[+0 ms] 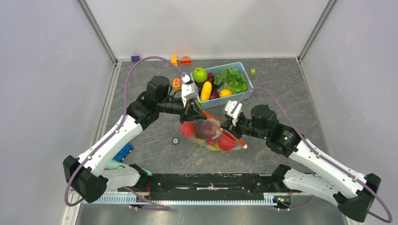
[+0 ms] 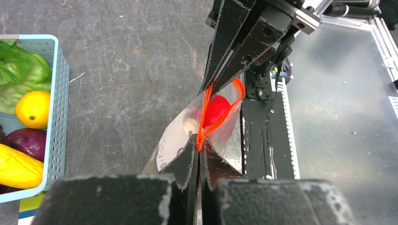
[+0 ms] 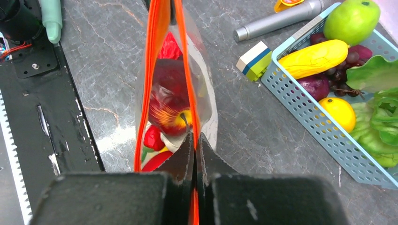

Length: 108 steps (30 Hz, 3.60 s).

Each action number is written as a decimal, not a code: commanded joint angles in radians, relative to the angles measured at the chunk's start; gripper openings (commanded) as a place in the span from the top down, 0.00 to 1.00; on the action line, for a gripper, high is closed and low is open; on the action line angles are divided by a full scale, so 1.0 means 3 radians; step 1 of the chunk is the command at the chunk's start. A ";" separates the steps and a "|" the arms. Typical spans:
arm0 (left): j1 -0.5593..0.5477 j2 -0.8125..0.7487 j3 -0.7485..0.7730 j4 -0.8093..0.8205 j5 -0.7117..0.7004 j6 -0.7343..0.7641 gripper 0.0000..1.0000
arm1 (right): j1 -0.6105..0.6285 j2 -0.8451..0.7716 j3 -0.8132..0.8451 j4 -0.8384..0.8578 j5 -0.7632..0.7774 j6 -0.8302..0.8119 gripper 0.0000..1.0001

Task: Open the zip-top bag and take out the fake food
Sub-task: Open the zipper of the food storage bag at the center of the board, then adjust the zipper food storage bag at the center of the board.

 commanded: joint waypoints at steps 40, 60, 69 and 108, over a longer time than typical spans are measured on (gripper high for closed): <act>-0.0400 0.0113 0.0127 0.0720 -0.1978 -0.1299 0.23 | -0.0010 -0.0276 -0.0217 0.0660 0.0527 0.1231 1.00; -0.0411 -0.0931 -0.0638 -0.0206 -0.2996 -0.2921 0.00 | -0.0012 0.0006 -0.0178 0.0742 0.0613 0.1191 1.00; -0.0410 -0.1109 -0.0979 0.0016 -0.2934 -0.3158 0.00 | -0.0010 0.0040 -0.0180 0.0742 0.0613 0.1166 1.00; -0.1309 -0.0787 -0.0613 -0.0302 -0.3996 -0.3415 0.01 | -0.0014 0.0076 -0.0163 0.0701 0.0669 0.1174 1.00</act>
